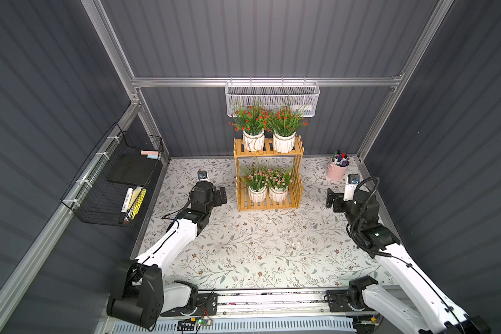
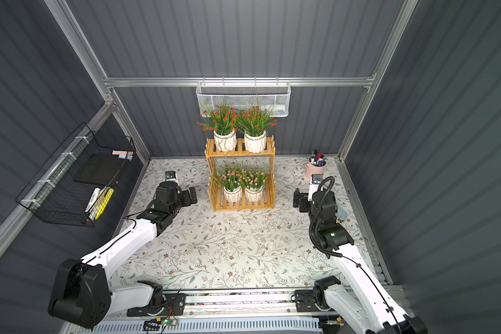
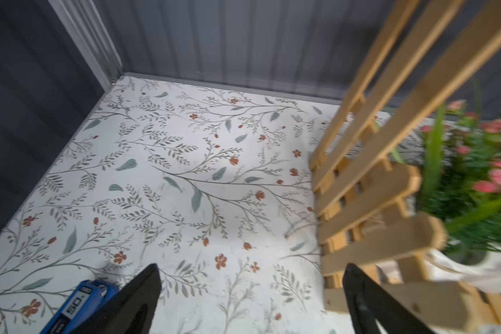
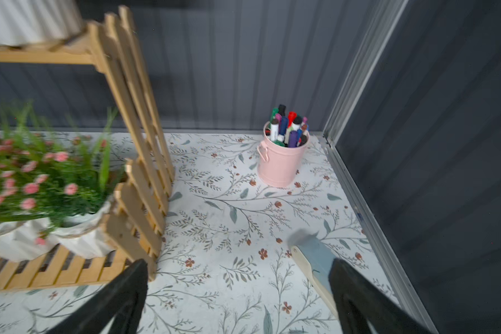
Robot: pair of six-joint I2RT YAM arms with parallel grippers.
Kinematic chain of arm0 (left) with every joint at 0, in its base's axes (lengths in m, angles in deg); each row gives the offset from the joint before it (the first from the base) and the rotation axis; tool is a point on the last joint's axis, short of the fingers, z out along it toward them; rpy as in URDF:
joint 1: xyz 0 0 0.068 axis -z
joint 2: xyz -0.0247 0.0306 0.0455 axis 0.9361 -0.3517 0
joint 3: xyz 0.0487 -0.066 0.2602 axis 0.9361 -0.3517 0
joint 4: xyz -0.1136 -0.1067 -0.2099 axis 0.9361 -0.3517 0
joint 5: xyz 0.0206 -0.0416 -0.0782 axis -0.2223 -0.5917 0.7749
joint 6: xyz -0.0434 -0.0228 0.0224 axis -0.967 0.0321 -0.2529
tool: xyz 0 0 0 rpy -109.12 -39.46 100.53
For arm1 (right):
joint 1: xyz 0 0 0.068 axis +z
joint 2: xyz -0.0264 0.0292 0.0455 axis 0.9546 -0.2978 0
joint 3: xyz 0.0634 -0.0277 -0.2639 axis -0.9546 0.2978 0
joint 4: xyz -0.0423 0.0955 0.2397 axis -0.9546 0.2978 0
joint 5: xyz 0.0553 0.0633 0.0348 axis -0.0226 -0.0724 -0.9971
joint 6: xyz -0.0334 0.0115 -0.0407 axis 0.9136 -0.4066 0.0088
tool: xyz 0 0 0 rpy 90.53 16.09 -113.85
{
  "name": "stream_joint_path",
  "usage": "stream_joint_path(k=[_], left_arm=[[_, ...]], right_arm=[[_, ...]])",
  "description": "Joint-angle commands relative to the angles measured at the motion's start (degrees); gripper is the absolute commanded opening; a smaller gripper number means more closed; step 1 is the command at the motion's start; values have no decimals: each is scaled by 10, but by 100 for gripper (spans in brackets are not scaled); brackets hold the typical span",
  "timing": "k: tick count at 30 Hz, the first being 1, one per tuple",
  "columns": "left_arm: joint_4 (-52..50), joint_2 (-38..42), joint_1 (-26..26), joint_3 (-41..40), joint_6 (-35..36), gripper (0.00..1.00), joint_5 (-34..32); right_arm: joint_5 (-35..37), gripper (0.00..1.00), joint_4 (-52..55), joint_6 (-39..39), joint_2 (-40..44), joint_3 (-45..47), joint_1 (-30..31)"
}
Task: Place the baby's breath potted plants on the rack by color
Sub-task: Reset both arms
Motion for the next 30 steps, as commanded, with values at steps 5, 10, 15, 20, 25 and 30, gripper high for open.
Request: stream_joint_path(k=[5,10,15,20,25,30], left_arm=[[168,-78,-61,-52,89,99,38],[299,-168,-83,-85,100,99,51],[378,-208,-93,-93,145,99,68],[471,-223,-144,-142,108,99,133],[564,-243,-146,-172,110,99,148],[510,-235,-145,-157,90,99,94]], right_arm=[[-73,99,-203,-24,-79,98,-103],[-83,99,-270,-23,-149,120,-122],[-100,99,-392,-11,-230,158,-130],[-151,99,-489,-6,-308,174,-137],[-196,99,-585,21,-388,169,-137],[-197,99,-447,14,-345,136,-137]])
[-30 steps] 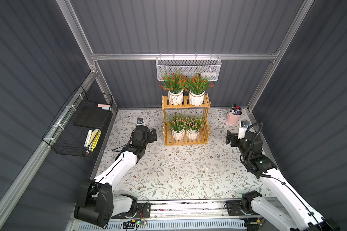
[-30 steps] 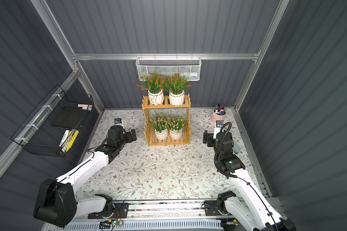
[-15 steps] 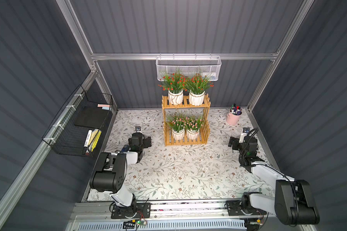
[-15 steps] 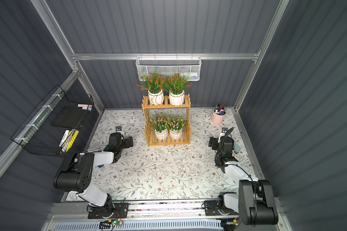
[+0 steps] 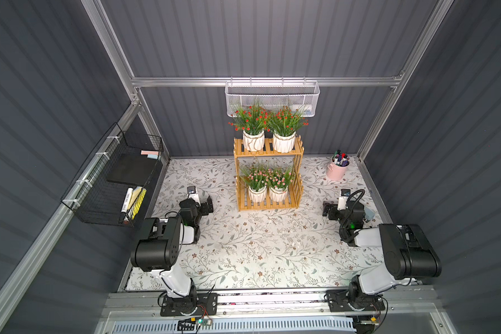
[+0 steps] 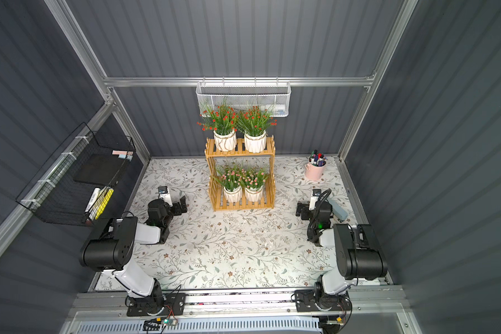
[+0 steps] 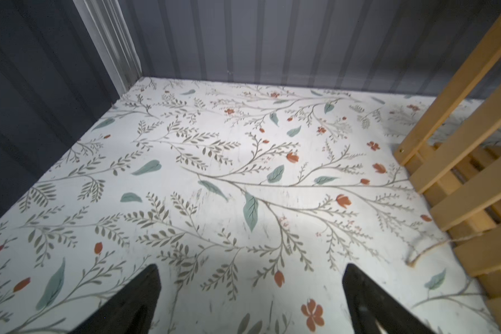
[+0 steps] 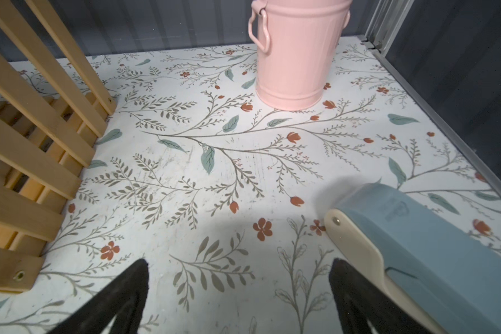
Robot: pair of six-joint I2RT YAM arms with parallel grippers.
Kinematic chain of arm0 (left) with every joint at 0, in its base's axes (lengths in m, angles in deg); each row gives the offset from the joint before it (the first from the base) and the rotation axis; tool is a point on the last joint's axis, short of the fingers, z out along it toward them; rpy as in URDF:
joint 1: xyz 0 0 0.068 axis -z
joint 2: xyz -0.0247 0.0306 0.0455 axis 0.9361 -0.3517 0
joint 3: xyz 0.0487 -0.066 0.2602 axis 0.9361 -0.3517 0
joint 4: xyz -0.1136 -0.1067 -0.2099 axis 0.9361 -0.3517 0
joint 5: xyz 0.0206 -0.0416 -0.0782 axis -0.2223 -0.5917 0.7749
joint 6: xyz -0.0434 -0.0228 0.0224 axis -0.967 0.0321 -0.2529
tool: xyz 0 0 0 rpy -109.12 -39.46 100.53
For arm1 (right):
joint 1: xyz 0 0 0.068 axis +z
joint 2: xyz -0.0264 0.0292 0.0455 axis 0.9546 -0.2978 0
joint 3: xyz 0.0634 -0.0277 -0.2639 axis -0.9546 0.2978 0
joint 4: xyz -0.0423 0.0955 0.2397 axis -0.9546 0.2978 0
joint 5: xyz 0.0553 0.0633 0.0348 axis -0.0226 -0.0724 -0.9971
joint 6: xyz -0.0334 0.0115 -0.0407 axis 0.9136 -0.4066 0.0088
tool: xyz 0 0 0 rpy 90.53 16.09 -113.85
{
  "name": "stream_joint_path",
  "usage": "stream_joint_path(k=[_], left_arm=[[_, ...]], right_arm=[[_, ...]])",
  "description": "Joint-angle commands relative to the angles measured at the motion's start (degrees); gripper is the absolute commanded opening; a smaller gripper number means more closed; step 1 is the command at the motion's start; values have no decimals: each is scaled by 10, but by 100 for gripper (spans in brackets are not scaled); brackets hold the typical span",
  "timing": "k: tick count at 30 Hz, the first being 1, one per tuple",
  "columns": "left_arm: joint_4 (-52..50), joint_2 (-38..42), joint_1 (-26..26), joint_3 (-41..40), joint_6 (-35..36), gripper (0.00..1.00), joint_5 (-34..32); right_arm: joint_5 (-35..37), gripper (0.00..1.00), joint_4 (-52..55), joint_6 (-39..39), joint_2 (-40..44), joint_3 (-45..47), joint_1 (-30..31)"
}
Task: Place the baby's breath potted plants on the rack by color
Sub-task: Reset both arms
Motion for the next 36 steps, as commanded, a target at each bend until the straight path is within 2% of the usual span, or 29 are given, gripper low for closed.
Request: stream_joint_path(k=[1,3,7,36], left_arm=[[17,-3,1,6,-19,99,-33],[12,0,2,6,-19,99,-33],[9,1,2,6,-19,99,-33],[12,0,2,6,-19,99,-33]], right_arm=[[-20,99,2,7,13,-17,-2],[-21,99,-25,10,5,-12,-2],[-16,99,21,7,20,-21,-1],[-16,99,12,6,17,-19,-2]])
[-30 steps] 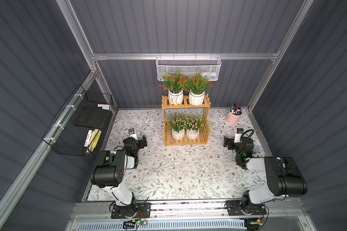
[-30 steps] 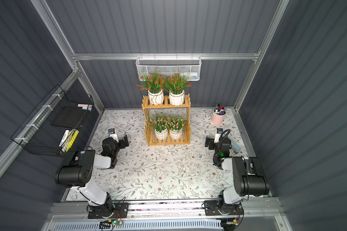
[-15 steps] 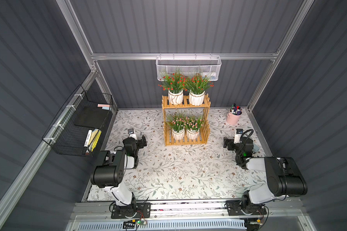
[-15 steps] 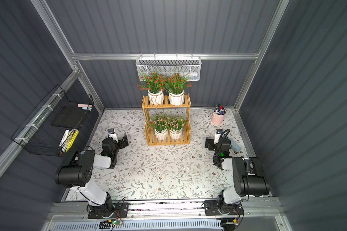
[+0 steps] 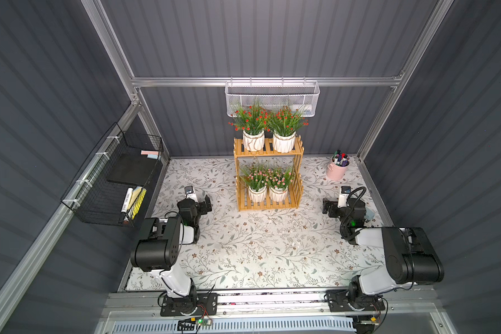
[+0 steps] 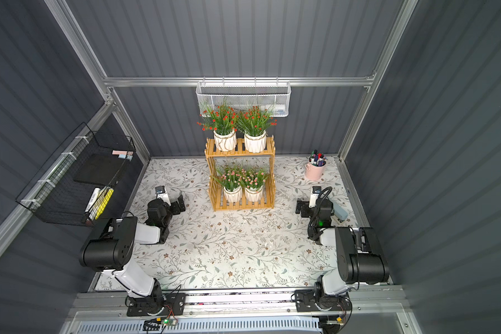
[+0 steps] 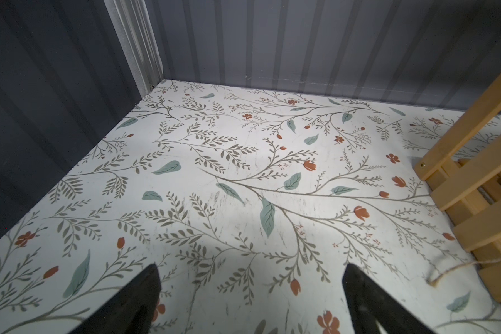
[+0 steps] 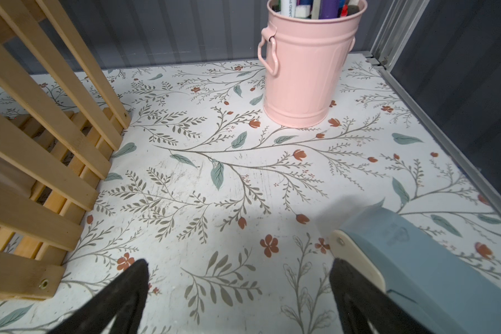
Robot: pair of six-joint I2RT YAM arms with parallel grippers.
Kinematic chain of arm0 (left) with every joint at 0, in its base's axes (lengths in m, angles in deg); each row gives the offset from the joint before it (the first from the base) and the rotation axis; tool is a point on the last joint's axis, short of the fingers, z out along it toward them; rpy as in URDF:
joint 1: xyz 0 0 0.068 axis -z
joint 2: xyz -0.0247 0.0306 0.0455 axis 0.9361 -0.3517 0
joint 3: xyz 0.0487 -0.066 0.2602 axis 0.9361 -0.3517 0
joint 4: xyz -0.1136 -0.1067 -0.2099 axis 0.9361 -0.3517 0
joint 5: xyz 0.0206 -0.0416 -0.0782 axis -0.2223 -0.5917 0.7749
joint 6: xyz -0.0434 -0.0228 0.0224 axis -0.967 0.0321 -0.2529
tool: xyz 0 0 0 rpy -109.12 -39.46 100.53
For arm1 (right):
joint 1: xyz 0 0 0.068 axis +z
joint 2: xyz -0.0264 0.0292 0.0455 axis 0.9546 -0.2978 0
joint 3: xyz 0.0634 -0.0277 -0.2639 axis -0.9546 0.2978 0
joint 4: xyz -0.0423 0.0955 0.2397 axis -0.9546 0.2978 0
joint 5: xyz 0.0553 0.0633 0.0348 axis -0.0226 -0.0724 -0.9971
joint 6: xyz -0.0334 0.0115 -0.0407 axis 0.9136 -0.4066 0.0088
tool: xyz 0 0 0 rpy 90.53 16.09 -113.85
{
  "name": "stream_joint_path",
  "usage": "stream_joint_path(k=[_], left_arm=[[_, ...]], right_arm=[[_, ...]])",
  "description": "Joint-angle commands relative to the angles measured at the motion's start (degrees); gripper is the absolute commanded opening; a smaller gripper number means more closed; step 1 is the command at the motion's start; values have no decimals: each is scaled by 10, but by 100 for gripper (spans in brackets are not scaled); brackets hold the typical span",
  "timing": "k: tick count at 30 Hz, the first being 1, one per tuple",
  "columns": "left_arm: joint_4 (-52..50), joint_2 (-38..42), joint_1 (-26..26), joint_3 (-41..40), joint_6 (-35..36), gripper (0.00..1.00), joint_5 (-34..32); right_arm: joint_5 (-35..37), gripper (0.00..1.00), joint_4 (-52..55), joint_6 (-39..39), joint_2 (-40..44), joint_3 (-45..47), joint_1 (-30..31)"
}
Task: Place the baby's breath potted plants on the rack by color
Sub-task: Reset both arms
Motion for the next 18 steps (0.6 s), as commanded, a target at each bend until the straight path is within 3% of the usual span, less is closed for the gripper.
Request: stream_joint_path(k=[1,9,18], left_arm=[[8,0,2,5,-6,99,-5],[13,1,1,3,-7,99,-4],[176,11,2,-88,-14,99,-21]], right_arm=[[-5,99,1,3,6,-8,-1],[-5,99,1,3,6,-8,-2],[-5,99,1,3,6,-8,-2]])
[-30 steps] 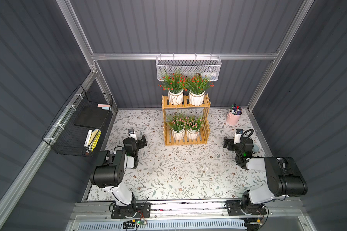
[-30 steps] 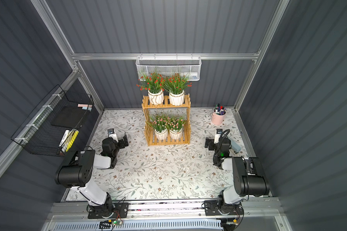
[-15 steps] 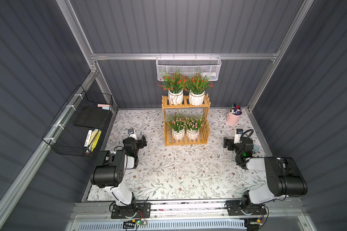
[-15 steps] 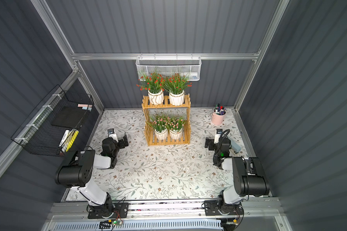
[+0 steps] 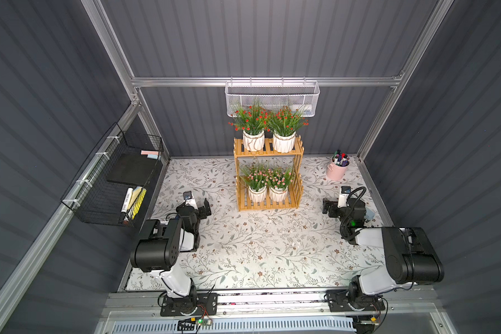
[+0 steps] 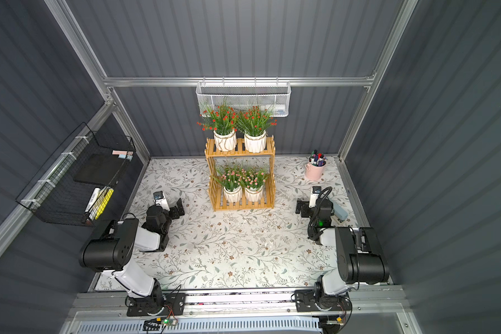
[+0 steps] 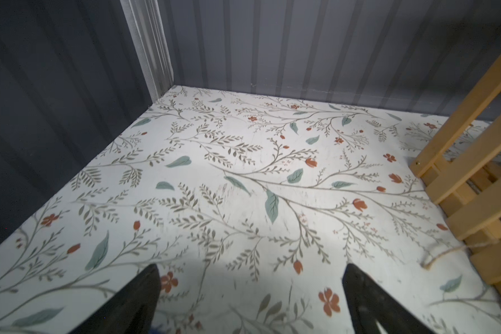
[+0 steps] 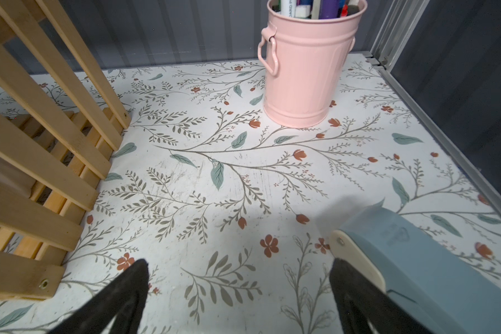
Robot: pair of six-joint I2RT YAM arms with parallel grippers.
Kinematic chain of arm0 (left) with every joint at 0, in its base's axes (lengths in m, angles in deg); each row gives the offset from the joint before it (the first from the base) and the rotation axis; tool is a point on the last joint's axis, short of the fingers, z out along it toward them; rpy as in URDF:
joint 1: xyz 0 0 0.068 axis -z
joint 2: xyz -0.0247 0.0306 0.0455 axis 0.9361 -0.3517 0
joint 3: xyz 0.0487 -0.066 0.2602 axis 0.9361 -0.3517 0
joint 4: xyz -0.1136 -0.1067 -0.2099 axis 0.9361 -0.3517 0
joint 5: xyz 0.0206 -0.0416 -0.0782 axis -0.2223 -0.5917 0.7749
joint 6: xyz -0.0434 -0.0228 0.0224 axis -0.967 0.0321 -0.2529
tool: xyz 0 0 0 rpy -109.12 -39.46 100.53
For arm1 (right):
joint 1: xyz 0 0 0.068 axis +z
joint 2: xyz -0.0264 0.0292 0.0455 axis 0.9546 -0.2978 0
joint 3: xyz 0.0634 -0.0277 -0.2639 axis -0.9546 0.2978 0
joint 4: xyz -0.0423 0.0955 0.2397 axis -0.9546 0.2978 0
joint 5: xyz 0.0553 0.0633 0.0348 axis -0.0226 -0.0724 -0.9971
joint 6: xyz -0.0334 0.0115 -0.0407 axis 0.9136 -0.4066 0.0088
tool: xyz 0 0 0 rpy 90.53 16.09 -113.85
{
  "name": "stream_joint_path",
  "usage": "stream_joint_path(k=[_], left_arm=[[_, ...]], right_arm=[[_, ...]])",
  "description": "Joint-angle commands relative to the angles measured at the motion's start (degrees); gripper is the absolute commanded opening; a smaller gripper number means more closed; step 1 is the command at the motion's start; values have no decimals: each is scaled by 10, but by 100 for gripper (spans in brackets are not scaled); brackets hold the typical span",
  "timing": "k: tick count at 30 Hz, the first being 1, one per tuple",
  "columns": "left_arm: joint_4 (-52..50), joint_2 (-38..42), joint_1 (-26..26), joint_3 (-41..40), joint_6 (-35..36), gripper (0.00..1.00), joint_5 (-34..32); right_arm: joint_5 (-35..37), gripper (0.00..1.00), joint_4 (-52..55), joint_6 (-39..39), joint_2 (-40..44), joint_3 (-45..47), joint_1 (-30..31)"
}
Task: Place the baby's breath potted plants on the rack by color
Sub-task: Reset both arms
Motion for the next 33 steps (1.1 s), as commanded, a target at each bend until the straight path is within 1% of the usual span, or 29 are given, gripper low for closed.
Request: stream_joint_path(k=[1,3,5,8,33], left_arm=[[62,8,1,-7,-11,99,-10],[3,8,2,25,-9,99,-9],[-100,-1,1,83,-5,99,-5],[-87,-4,1,79,-10,99,-18],[-92,-2,2,80,-11,100,-17]], right_arm=[[-5,99,1,3,6,-8,-2],[-5,99,1,3,6,-8,-2],[-5,99,1,3,6,-8,-2],[-5,99,1,3,6,-8,-2],[-6,99,3,9,-1,-15,2]])
